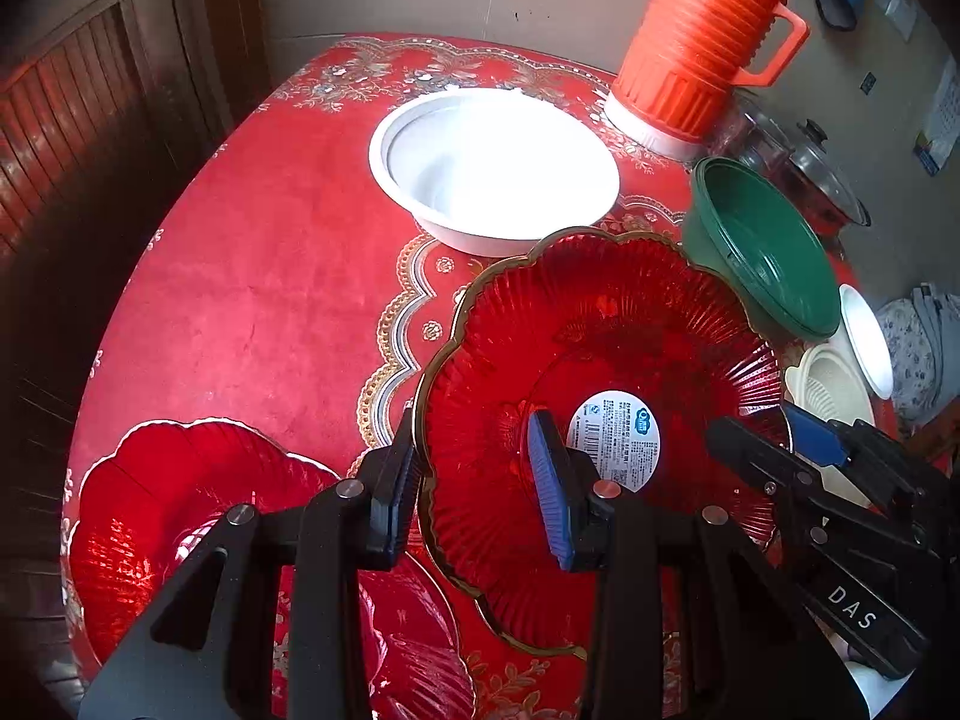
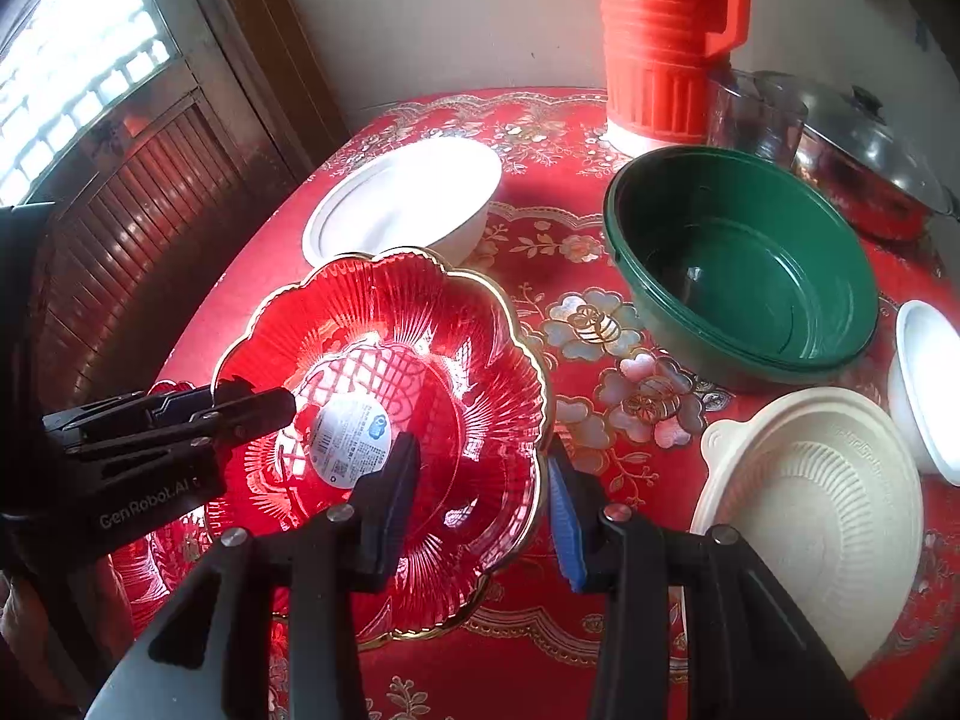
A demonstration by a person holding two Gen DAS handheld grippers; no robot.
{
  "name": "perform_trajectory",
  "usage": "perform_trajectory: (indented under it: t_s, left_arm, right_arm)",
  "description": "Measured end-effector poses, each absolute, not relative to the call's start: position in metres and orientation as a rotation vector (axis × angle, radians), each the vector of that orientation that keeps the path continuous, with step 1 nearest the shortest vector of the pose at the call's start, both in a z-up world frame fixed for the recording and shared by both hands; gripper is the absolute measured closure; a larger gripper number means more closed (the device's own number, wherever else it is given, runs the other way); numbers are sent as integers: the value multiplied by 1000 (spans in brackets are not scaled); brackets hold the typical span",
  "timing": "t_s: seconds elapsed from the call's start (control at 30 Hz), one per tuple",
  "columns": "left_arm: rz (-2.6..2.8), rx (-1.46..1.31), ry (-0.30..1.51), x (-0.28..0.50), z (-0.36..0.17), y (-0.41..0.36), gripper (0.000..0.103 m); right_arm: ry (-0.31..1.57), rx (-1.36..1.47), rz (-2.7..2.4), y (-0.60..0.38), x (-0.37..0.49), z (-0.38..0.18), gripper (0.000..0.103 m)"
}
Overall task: Organize plates and bowls
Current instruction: 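Lift the small red plate and carry it over the large red plate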
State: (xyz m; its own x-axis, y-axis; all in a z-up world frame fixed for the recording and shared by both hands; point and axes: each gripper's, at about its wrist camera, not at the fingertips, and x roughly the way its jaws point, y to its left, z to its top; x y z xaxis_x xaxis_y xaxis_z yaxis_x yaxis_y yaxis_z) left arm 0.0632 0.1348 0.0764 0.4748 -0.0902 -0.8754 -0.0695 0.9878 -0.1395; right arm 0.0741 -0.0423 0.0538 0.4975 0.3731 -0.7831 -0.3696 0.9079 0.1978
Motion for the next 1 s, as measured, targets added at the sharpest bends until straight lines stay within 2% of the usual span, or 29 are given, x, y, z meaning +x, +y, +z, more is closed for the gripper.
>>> perform_trajectory:
  t_s: [1.0]
  left_arm:
    - [97, -236, 1008, -20, 101, 213, 68]
  right_arm:
    - [897, -104, 601, 26, 23, 73, 61]
